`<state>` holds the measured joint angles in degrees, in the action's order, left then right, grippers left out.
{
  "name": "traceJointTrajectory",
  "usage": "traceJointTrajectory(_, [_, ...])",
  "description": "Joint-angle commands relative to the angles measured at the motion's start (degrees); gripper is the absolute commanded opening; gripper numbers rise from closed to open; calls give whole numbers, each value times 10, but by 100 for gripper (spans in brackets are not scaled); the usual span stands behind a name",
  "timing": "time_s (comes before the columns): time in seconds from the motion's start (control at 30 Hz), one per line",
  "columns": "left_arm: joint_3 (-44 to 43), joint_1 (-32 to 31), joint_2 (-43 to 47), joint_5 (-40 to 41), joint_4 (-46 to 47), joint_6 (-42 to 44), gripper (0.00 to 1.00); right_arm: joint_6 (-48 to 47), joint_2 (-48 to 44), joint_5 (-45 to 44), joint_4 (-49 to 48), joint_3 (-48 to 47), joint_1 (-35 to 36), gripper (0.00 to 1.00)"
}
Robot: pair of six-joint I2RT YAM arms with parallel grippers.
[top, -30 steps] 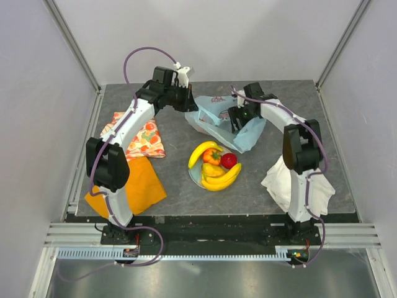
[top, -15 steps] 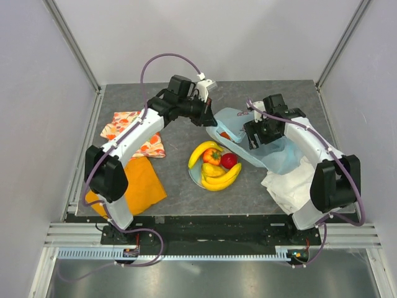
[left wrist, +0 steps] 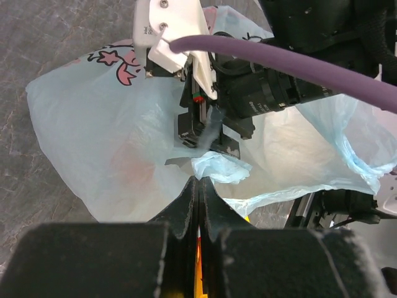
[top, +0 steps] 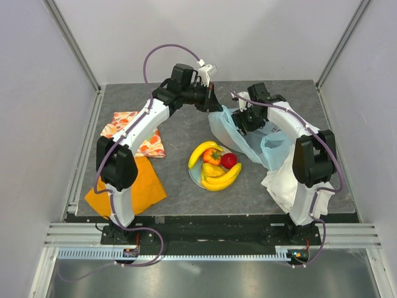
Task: Take the fake fruits out of the plastic bag
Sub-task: Adjust the plastic bag at the center of the board.
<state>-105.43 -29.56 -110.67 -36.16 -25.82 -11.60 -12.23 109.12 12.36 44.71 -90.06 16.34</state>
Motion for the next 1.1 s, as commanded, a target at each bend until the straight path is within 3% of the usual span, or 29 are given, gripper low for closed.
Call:
traceJointTrajectory(0.0, [-23,5,-9,-22,31,-33,2,12,19,-22,-31,-35,-7,77])
traceJointTrajectory(0.3, [-22,17,-27,-99,41,-38,2,11,76,-74,-124,-90,-8,98])
traceJointTrajectory(0.77, [9,22,-24,-142,46,-40,2,32,202,-76,-238,-172,-9,98])
traceJointTrajectory(0.87, [15,22,-23,-142,46,-39,2,32,203,-72,-276,-165,-9,92])
traceJointTrajectory(0.97, [17,22,-21,-138,42,-33,2,55,195,-3,-313,-150,-13,93])
traceJointTrajectory(1.07, [23,22,-17,-133,39,-26,2,69,194,10,-354,-129,-9,98])
